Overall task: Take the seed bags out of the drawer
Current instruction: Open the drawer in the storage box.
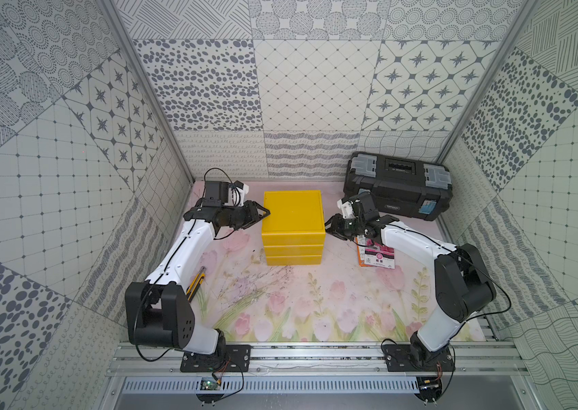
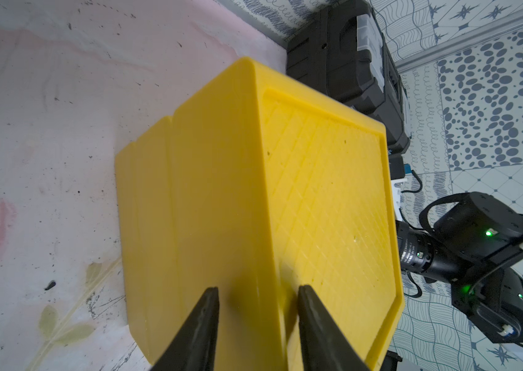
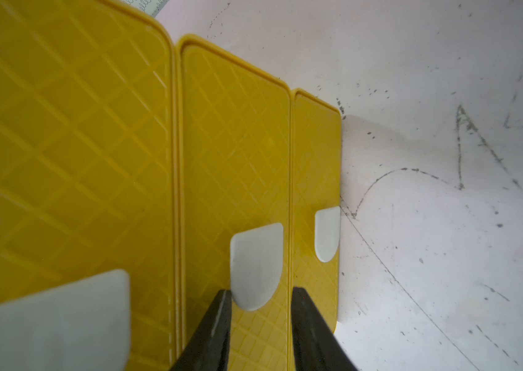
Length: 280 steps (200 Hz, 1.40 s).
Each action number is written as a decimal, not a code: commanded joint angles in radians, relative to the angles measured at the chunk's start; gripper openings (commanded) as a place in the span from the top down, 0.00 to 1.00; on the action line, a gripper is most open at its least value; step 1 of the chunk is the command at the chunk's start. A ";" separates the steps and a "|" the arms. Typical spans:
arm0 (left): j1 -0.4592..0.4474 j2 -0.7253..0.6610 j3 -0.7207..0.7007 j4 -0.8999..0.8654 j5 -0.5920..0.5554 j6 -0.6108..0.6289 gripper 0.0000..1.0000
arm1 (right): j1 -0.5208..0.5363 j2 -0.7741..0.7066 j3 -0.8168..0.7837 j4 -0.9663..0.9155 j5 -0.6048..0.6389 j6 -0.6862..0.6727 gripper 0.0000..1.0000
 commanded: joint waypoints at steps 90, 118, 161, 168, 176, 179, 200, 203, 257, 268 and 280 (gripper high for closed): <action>0.003 0.007 -0.018 -0.164 -0.114 0.020 0.57 | 0.020 0.015 0.058 -0.038 0.115 -0.049 0.92; 0.003 0.007 -0.018 -0.165 -0.118 0.019 0.57 | 0.021 -0.016 0.061 -0.090 0.177 -0.080 0.99; 0.004 0.007 -0.018 -0.164 -0.116 0.020 0.57 | 0.010 -0.074 0.088 -0.211 0.296 -0.163 1.00; 0.004 0.007 -0.018 -0.165 -0.115 0.020 0.57 | 0.004 -0.081 0.090 -0.225 0.308 -0.174 1.00; 0.003 0.007 -0.018 -0.164 -0.116 0.019 0.57 | -0.005 -0.089 0.090 -0.241 0.315 -0.185 1.00; 0.003 0.007 -0.018 -0.164 -0.115 0.019 0.57 | -0.008 -0.092 0.090 -0.244 0.314 -0.188 1.00; 0.004 0.006 -0.018 -0.165 -0.116 0.021 0.57 | -0.043 -0.104 0.083 -0.267 0.307 -0.207 1.00; 0.005 0.006 -0.018 -0.165 -0.116 0.021 0.57 | -0.049 -0.106 0.081 -0.269 0.303 -0.209 1.00; 0.004 0.006 -0.018 -0.165 -0.116 0.020 0.57 | -0.150 -0.127 0.059 -0.283 0.268 -0.241 1.00; 0.004 0.004 -0.018 -0.166 -0.117 0.022 0.57 | -0.165 -0.127 0.064 -0.287 0.264 -0.247 1.00; 0.003 0.004 -0.018 -0.167 -0.119 0.022 0.57 | -0.177 -0.126 0.069 -0.294 0.262 -0.253 1.00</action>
